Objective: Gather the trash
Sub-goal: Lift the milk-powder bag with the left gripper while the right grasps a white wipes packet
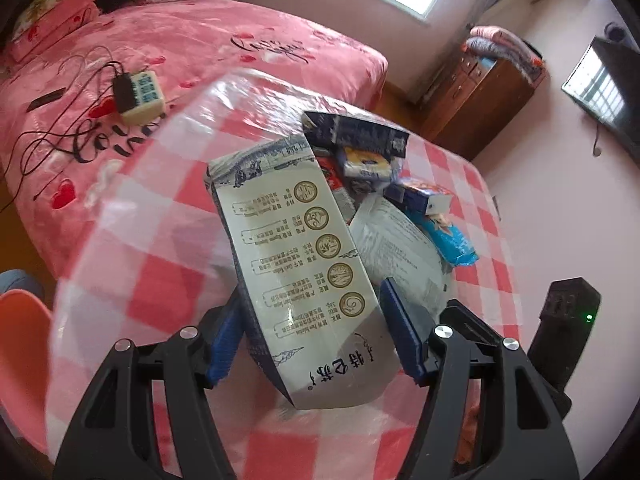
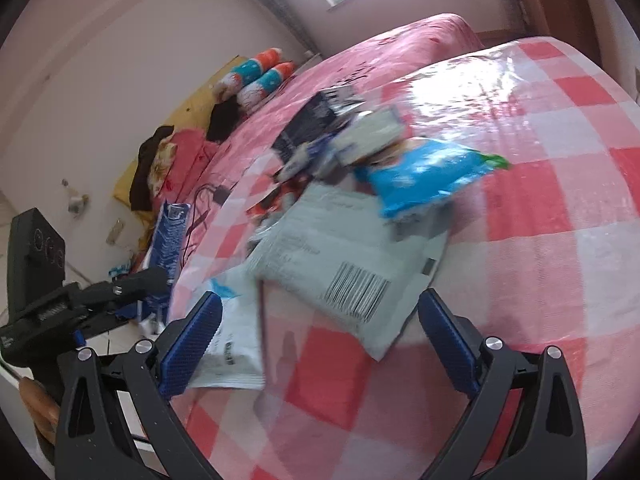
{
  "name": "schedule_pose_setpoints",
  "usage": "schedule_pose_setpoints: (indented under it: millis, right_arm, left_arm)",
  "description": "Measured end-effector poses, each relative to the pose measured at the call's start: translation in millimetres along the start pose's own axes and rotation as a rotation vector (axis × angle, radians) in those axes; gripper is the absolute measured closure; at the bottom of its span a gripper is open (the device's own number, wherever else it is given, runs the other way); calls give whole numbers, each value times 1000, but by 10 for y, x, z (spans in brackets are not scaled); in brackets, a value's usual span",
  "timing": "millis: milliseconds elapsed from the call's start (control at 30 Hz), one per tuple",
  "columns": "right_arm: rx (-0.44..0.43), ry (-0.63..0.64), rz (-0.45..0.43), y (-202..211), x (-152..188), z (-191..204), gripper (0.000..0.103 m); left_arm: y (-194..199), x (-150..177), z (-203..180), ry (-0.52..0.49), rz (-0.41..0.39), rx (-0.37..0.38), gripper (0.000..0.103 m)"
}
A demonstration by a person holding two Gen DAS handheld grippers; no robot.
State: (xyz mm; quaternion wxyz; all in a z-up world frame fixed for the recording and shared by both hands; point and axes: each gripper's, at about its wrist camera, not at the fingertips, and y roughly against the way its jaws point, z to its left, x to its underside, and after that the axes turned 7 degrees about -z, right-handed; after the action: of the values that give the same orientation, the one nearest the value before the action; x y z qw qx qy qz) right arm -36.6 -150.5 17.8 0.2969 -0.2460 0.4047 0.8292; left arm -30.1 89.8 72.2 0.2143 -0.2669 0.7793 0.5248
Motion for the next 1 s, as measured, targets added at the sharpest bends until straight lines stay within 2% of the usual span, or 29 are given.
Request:
schedule_pose_setpoints:
  millis: [333,433,500,633,733,800,867,1000]
  right_arm:
    - [-57,159,93,-244,323,669,6]
    - [-37,179,110,-348,384,775,6]
    - [-29,182,121,-413,414,823,6]
    - [19,238,125,-522,463,953,6]
    - [51,253,129,-549,481,931,6]
    - [66,250,126,-562,465,913,6]
    - [69,240,118,-553,460,885,8]
    - [88,227,101,-532,439,842,18]
  left_arm:
    - [269,228,517,27,-8,-27,39]
    - [261,303,659,45,6,-15,39]
    - [228,358,725,53,24,-11,51]
    - [128,417,781,52,56,5,51]
    - [79,464,771,16,66,-10,48]
    - [78,492,749,-7,65,-13,39]
    - [70,526,686,-49,59,-25,37]
    - [14,573,581,-110,57,-32,33]
